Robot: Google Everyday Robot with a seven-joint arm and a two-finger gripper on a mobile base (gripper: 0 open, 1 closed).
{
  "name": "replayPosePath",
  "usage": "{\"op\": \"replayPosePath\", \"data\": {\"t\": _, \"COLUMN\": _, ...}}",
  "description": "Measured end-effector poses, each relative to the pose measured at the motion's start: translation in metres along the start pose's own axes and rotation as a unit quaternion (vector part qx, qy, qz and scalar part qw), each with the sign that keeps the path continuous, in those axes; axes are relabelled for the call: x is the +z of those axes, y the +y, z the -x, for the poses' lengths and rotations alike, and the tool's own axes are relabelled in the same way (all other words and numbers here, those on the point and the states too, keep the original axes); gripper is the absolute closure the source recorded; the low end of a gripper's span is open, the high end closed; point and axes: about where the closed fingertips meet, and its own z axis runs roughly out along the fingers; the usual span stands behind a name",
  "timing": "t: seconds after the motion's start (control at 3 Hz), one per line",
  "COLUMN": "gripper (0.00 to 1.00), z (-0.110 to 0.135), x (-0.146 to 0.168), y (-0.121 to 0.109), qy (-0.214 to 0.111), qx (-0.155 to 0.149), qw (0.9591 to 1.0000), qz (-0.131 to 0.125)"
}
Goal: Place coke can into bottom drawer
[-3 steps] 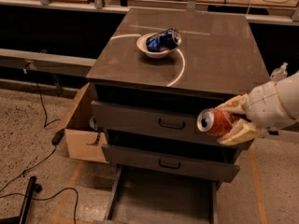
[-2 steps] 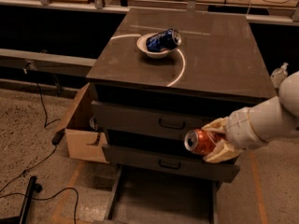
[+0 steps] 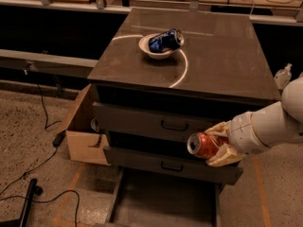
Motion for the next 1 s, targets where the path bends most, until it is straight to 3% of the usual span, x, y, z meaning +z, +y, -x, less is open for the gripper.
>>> {"op": "replayPosePath", "data": {"t": 0.33, "gripper": 1.0, "z": -0.018, "x": 0.035, "y": 0.026, "qy": -0.01, "qx": 0.039, "qw": 0.9992, "qz": -0.008}}
{"op": "replayPosePath", "data": {"t": 0.67, "gripper": 1.0, "z": -0.041, "x": 0.091, "y": 0.056, "qy": -0.033, "qx": 0.071, "qw": 0.9969, "qz": -0.006}}
{"op": "replayPosePath", "data": {"t": 1.0, "gripper": 1.0, "z": -0.053, "x": 0.138, "y": 0.071, "qy": -0.088, "qx": 0.095, "qw": 0.9915, "qz": -0.008}}
